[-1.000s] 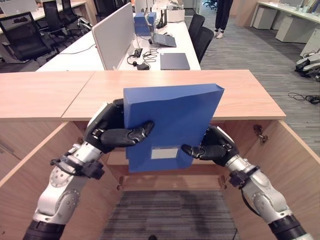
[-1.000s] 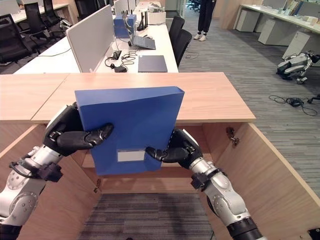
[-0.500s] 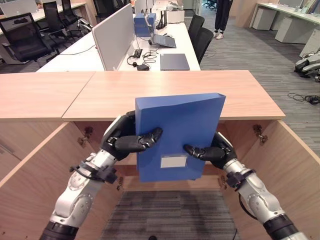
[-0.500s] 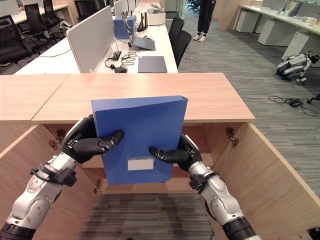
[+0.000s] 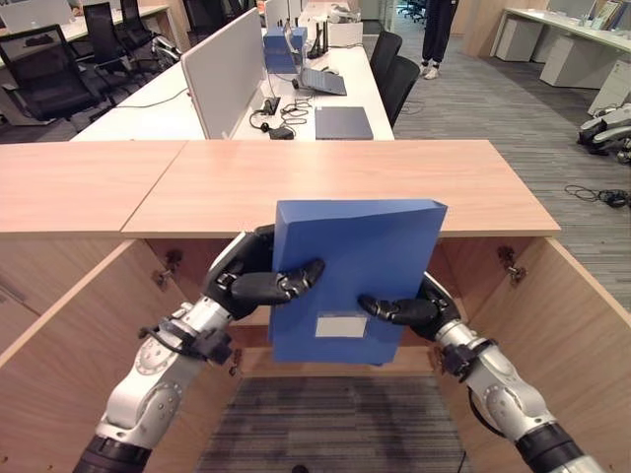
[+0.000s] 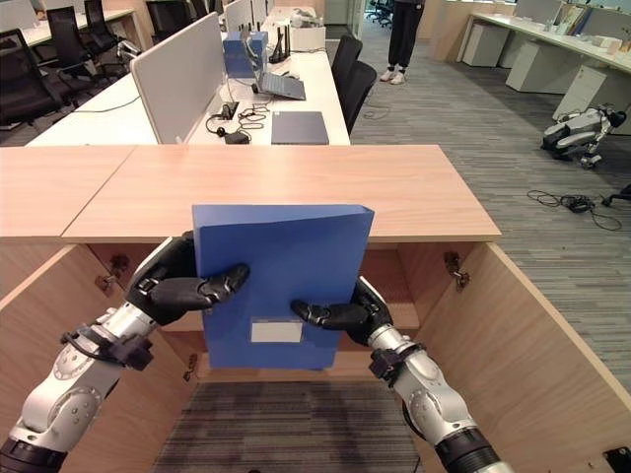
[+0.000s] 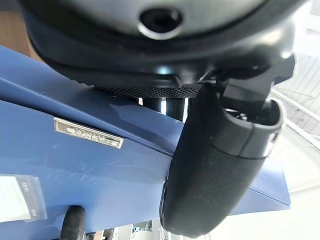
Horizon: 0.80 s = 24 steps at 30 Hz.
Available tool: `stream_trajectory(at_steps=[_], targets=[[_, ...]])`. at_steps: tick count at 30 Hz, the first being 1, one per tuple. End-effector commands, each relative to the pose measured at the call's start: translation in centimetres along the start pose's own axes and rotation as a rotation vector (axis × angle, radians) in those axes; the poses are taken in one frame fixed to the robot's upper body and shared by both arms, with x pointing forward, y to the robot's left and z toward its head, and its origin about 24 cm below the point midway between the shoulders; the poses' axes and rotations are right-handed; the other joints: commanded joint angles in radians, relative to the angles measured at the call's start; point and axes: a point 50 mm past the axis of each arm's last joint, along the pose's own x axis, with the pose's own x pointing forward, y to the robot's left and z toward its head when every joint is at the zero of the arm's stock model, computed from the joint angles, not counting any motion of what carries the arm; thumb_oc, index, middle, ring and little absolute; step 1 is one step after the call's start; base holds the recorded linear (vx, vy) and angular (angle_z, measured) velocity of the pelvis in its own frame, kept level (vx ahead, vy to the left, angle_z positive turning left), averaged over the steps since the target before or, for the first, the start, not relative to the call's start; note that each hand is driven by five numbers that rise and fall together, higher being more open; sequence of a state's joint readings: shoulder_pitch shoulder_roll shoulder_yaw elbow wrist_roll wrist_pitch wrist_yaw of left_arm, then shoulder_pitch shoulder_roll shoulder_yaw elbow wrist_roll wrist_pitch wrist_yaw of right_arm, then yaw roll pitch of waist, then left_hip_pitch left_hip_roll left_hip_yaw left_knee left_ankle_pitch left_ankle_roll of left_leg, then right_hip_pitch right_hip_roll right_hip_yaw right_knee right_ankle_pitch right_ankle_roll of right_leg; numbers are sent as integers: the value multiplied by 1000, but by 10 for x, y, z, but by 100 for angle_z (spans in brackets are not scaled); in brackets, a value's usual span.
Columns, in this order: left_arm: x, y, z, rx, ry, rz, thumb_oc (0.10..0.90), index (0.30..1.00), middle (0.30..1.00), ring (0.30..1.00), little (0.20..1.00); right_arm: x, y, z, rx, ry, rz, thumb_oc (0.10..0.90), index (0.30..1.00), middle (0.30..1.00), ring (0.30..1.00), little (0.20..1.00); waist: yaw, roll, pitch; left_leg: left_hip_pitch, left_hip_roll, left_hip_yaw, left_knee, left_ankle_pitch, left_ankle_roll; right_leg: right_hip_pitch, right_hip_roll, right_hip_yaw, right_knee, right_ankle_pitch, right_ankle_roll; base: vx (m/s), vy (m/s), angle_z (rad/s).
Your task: Put the empty folder in the office cabinet
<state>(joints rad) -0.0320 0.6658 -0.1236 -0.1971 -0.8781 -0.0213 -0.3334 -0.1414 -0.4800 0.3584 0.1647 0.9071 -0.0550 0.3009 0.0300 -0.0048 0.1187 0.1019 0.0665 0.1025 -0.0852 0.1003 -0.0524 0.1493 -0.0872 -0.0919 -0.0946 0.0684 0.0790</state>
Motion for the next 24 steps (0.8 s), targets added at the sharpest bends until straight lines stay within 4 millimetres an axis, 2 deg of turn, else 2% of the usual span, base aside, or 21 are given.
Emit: stream_trajectory(at_steps=[1, 5, 10, 11, 12, 13, 24], targets=[[55, -86, 64, -140, -420, -547, 400, 300, 300, 300, 300, 58, 104, 37, 50, -166, 560, 800, 900, 900, 900, 900, -9, -14, -20, 63, -12, -11, -2, -119, -22, 19, -27, -55, 30, -110, 64, 0, 0, 0], [55, -86, 63, -155, -431, -541, 400, 300, 300, 300, 300, 55, 120, 47, 57, -206, 648, 800, 900, 900, 900, 900, -8, -16, -19, 62, -11, -9, -2, -120, -22, 14, -27, -57, 33, -110, 65, 0, 0, 0], [57, -86, 61, -176, -446, -524, 400, 300, 300, 300, 300, 54, 127, 54, 74, -247, 677, 800, 900, 900, 900, 900, -10, -17, -18, 62, -12, -10, -2, -121, -22, 13, -28, -53, 32, -110, 64, 0, 0, 0], [57, -86, 61, -176, -446, -524, 400, 300, 300, 300, 300, 54, 127, 54, 74, -247, 677, 643, 665, 665, 665, 665, -10, -17, -18, 62, -12, -10, -2, -121, -22, 13, -28, -53, 32, -110, 64, 0, 0, 0], [58, -86, 62, -177, -448, -525, 400, 300, 300, 300, 300, 54, 128, 54, 75, -248, 682, 580, 571, 571, 571, 571, -11, -17, -19, 62, -12, -10, -2, -121, -21, 14, -27, -52, 32, -110, 64, 0, 0, 0], [58, -86, 62, -182, -452, -525, 400, 300, 300, 300, 300, 54, 129, 53, 84, -252, 682, 400, 300, 300, 300, 300, -13, -15, -20, 63, -13, -12, -2, -121, -21, 15, -28, -51, 31, -109, 63, 0, 0, 0], [56, -84, 62, -200, -474, -491, 400, 300, 300, 300, 300, 54, 130, 56, 118, -286, 668, 400, 300, 300, 300, 300, -14, -12, -22, 65, -14, -13, -2, -122, -20, 14, -28, -49, 32, -110, 62, 0, 0, 0]])
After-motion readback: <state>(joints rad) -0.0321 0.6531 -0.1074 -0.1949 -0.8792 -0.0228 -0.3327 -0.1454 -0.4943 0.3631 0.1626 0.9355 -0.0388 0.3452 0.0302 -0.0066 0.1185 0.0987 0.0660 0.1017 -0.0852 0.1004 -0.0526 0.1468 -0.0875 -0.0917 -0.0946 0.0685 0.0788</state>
